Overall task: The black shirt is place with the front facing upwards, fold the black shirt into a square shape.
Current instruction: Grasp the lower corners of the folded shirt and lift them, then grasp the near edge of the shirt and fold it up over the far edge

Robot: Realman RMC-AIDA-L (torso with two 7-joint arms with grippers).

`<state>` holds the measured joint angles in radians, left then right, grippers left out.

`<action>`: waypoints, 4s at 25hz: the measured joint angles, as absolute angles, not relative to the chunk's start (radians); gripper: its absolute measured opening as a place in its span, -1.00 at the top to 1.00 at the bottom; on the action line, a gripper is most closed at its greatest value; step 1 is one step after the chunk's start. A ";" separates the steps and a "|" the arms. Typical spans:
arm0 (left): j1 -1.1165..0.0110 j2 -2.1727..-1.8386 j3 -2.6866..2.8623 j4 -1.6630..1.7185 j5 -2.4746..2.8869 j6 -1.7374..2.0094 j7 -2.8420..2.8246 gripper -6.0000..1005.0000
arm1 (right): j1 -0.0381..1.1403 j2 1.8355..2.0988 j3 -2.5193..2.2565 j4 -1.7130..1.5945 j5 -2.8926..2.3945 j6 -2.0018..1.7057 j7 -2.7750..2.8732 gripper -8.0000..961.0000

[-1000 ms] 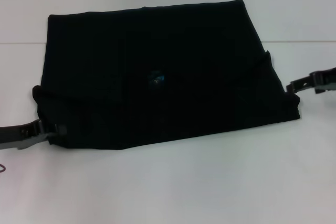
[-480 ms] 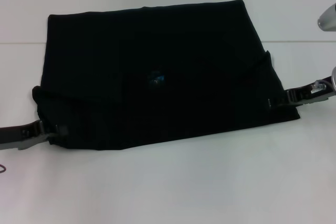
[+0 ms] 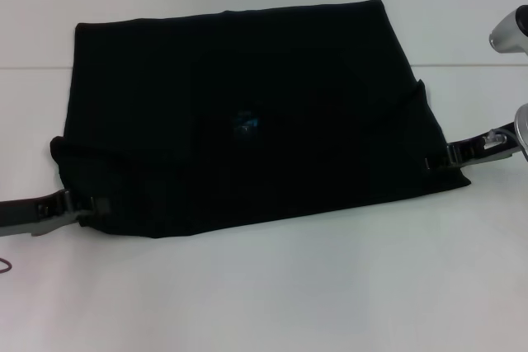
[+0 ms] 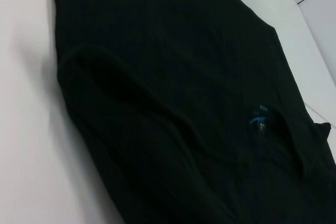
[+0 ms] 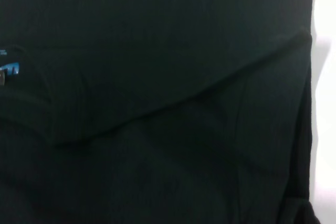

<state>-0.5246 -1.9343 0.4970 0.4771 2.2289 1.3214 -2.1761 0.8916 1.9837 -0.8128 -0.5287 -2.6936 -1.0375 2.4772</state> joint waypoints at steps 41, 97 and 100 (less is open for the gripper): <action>-0.477 -1.873 0.503 0.505 2.483 1.926 -2.168 0.91 | 0.729 1.904 -0.813 -0.674 -2.693 -1.812 2.191 0.84; -0.805 -2.096 0.135 0.391 2.091 0.583 -1.832 0.90 | 0.931 2.096 -0.505 -0.266 -1.859 -0.414 1.493 0.72; -0.808 -2.105 0.135 0.388 2.048 0.572 -1.794 0.84 | 0.922 2.097 -0.503 -0.253 -1.786 -0.411 1.433 0.62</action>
<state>-0.8079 -2.1051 0.1349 0.3877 2.0485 0.5716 -1.7941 0.9223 2.0967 -0.5031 -0.2533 -1.7862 -0.4108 1.4325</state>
